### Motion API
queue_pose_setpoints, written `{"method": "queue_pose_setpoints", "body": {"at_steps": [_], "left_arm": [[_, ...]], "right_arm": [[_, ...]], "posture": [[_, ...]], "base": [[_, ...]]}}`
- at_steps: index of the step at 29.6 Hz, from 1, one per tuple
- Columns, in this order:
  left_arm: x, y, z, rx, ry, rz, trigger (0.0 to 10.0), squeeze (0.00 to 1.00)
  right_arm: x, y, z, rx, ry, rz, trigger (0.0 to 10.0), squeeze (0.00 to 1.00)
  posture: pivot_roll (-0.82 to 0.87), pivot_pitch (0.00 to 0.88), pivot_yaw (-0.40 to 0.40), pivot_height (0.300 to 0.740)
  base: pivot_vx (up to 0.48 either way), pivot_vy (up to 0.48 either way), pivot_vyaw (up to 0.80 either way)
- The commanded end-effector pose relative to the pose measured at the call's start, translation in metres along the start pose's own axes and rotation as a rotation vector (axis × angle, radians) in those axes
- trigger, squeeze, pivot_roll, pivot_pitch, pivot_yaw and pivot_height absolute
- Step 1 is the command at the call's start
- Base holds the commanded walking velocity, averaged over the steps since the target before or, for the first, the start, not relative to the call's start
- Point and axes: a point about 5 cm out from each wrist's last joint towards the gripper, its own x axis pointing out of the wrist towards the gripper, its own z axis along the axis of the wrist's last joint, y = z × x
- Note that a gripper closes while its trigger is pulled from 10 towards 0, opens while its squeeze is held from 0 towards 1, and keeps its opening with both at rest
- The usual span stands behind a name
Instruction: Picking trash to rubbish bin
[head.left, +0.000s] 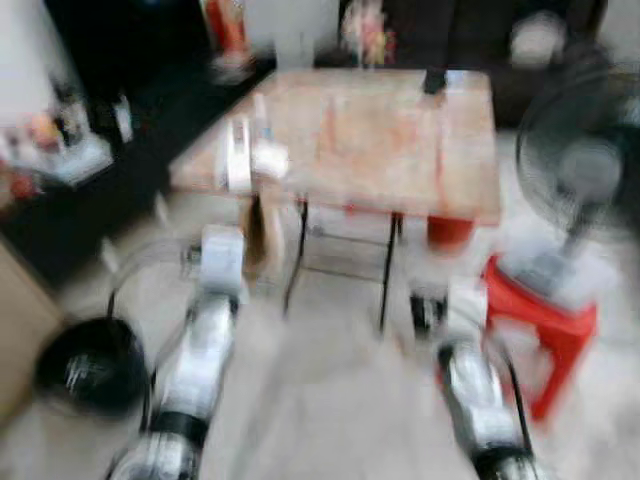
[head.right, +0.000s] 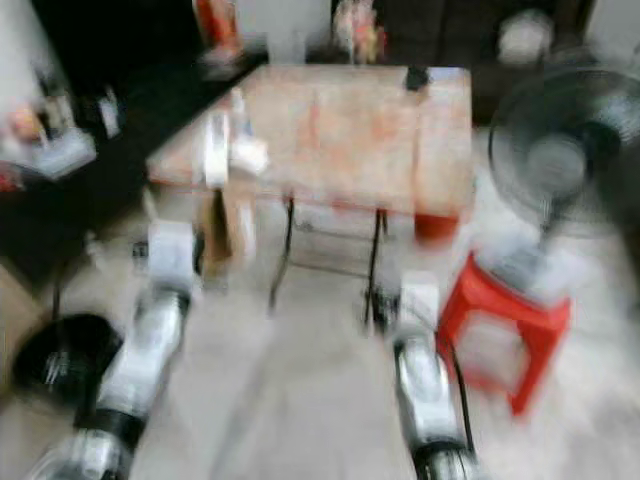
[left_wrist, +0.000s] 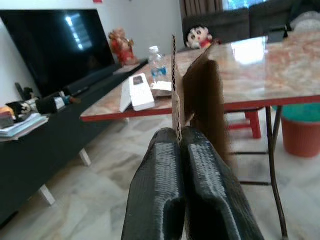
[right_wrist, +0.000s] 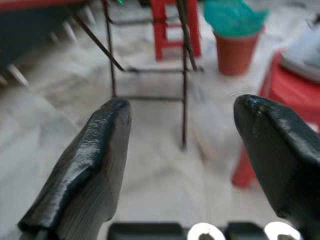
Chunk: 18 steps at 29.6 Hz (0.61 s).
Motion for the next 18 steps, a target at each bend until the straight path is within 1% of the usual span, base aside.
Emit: {"method": "queue_pose_setpoints", "body": {"at_steps": [1,2,3,4,5,7,8,9,10,13,14,16,17,18], "left_arm": [[0.003,0.004,0.004,0.002,-0.009,0.002,10.0,0.0],[-0.001,0.014,-0.014,-0.024,0.078,0.027,10.0,0.0],[-0.006,0.021,-0.025,0.001,0.128,0.031,10.0,0.0],[-0.013,0.03,-0.041,0.043,0.193,0.036,10.0,0.0],[-0.016,0.033,-0.046,0.055,0.214,0.04,10.0,0.0],[-0.025,0.041,-0.061,0.076,0.287,0.052,10.0,0.0],[-0.029,0.045,-0.068,0.051,0.324,0.077,10.0,0.0],[-0.04,0.054,-0.082,-0.006,0.402,0.134,10.0,0.0],[-0.049,0.059,-0.094,0.004,0.469,0.146,10.0,0.0],[-0.062,0.063,-0.106,0.045,0.535,0.137,10.0,0.0],[-0.069,0.064,-0.113,0.051,0.575,0.137,10.0,0.0],[-0.086,0.066,-0.127,0.045,0.661,0.151,10.0,0.0],[-0.103,0.068,-0.14,0.061,0.746,0.159,10.0,0.0],[-0.11,0.069,-0.144,0.064,0.775,0.164,10.0,0.0]], "right_arm": [[0.004,0.007,0.007,0.016,-0.016,0.02,10.0,0.0],[-0.002,0.0,-0.012,0.011,0.067,0.011,10.0,0.0],[-0.006,-0.004,-0.023,0.004,0.12,0.005,10.0,0.0],[-0.013,-0.009,-0.037,-0.009,0.184,0.001,10.0,0.0],[-0.015,-0.01,-0.041,-0.015,0.202,0.001,10.0,0.0],[-0.02,-0.012,-0.049,-0.02,0.241,0.003,10.0,0.0],[-0.022,-0.012,-0.053,-0.022,0.258,0.001,10.0,0.0],[-0.026,-0.014,-0.06,-0.022,0.289,-0.001,10.0,0.0],[-0.029,-0.014,-0.065,-0.02,0.315,0.001,10.0,0.0],[-0.033,-0.013,-0.072,-0.016,0.349,0.004,10.0,0.0],[-0.035,-0.012,-0.075,-0.017,0.366,0.014,10.0,0.0],[-0.04,-0.009,-0.083,-0.027,0.413,0.031,10.0,0.0],[-0.046,-0.008,-0.092,-0.037,0.463,0.033,10.0,0.0],[-0.049,-0.008,-0.096,-0.042,0.487,0.032,10.0,0.0]], "posture": [[-0.07,0.004,0.04,0.74],[-0.07,0.01,0.038,0.74],[-0.07,0.01,0.038,0.74],[-0.07,0.01,0.038,0.74],[-0.07,0.01,0.038,0.74],[-0.07,0.01,0.039,0.74],[-0.07,0.01,0.039,0.74],[-0.07,0.01,0.039,0.74],[-0.07,0.01,0.04,0.74],[-0.07,0.01,0.04,0.74],[-0.07,0.008,0.039,0.74],[-0.07,0.007,0.04,0.74],[-0.07,0.007,0.04,0.74],[-0.07,0.004,0.039,0.74]], "base": [[0.0,0.0,0.0],[0.0,0.0,0.0],[0.0,0.0,0.0],[0.0,0.0,0.0],[0.0,0.0,0.0],[0.0,0.0,0.0],[0.0,0.0,0.0],[0.0,0.0,0.0],[0.0,0.0,0.0],[0.0,0.0,0.0],[0.0,0.0,0.0],[0.0,0.0,0.0],[0.0,0.0,0.0],[0.0,0.0,0.0]]}}
